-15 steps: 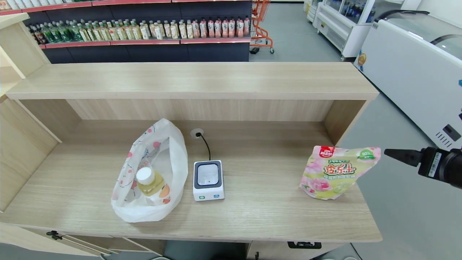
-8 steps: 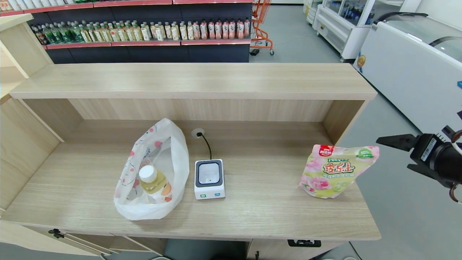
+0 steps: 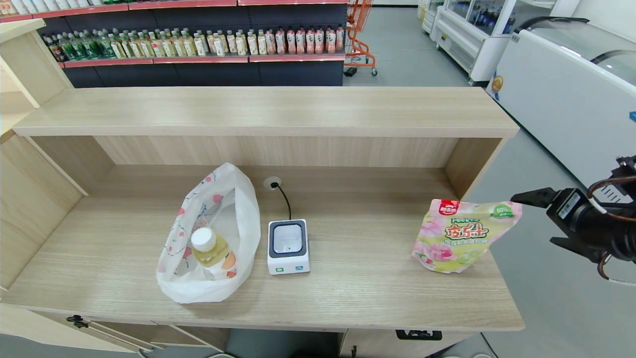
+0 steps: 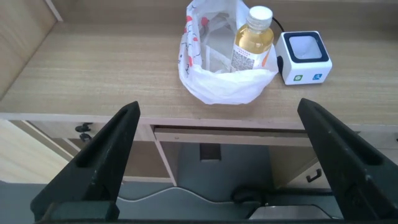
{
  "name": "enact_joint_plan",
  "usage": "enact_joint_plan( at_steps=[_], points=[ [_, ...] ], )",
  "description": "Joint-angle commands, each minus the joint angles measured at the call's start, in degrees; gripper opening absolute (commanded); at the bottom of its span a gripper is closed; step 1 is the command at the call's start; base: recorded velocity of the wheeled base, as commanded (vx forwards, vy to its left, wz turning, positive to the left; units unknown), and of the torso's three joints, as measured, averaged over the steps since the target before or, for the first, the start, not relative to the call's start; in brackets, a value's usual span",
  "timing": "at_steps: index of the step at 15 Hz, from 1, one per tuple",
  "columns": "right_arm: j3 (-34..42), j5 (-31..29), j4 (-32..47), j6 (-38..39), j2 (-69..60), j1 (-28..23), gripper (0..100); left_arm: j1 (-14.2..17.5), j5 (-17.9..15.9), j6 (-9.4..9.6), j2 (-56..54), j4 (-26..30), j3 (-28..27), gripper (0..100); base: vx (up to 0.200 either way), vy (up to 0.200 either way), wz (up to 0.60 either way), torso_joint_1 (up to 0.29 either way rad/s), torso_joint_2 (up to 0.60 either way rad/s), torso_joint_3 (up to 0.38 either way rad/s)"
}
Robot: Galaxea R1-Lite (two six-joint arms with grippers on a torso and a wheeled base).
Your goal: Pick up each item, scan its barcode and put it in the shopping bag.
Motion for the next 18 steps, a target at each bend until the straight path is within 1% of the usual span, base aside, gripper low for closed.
enact_joint_plan(
  at_steps=[1, 3, 5, 8, 11, 13, 15, 18],
  points=[
    [-0.38, -0.20, -0.41, 1.98, 3.79, -0.31, 100, 0.00, -0.02, 0.00, 0.06, -0.02, 0.00, 100, 0.000, 0.000, 0.00, 0.000, 0.00, 0.000],
    [-0.38, -0.29, -1.64, 3.04, 5.99, -0.31, 100, 0.00, -0.02, 0.00, 0.06, -0.02, 0.00, 100, 0.000, 0.000, 0.00, 0.000, 0.00, 0.000],
    [-0.47, 0.15, -5.60, 3.92, 10.56, -0.40, 100, 0.00, -0.02, 0.00, 0.06, -0.02, 0.00, 100, 0.000, 0.000, 0.00, 0.000, 0.00, 0.000],
    [-0.82, 0.06, -7.44, 3.92, 15.48, 0.13, 100, 0.00, -0.02, 0.00, 0.06, -0.02, 0.00, 100, 0.000, 0.000, 0.00, 0.000, 0.00, 0.000],
    [-0.20, 0.15, -10.17, 3.39, 20.23, 1.27, 100, 0.00, -0.02, 0.00, 0.06, -0.02, 0.00, 100, 0.000, 0.000, 0.00, 0.000, 0.00, 0.000],
    [-0.12, 0.15, -12.10, 1.28, 22.52, 2.59, 100, 0.00, -0.02, 0.00, -0.02, -0.02, 0.00, 100, 0.000, 0.000, 0.00, 0.000, 0.00, 0.000],
    [-0.12, 0.15, -13.60, 0.75, 22.52, 3.82, 100, 0.00, -0.02, 0.00, -0.02, -0.02, 0.00, 100, 0.000, 0.000, 0.00, 0.000, 0.00, 0.000],
    [2.78, 0.41, -14.47, -0.92, 12.85, 6.02, 100, 0.00, -0.02, 0.00, 0.06, -0.02, 0.00, 100, 0.000, 0.000, 0.00, 0.000, 0.00, 0.000]
  ],
)
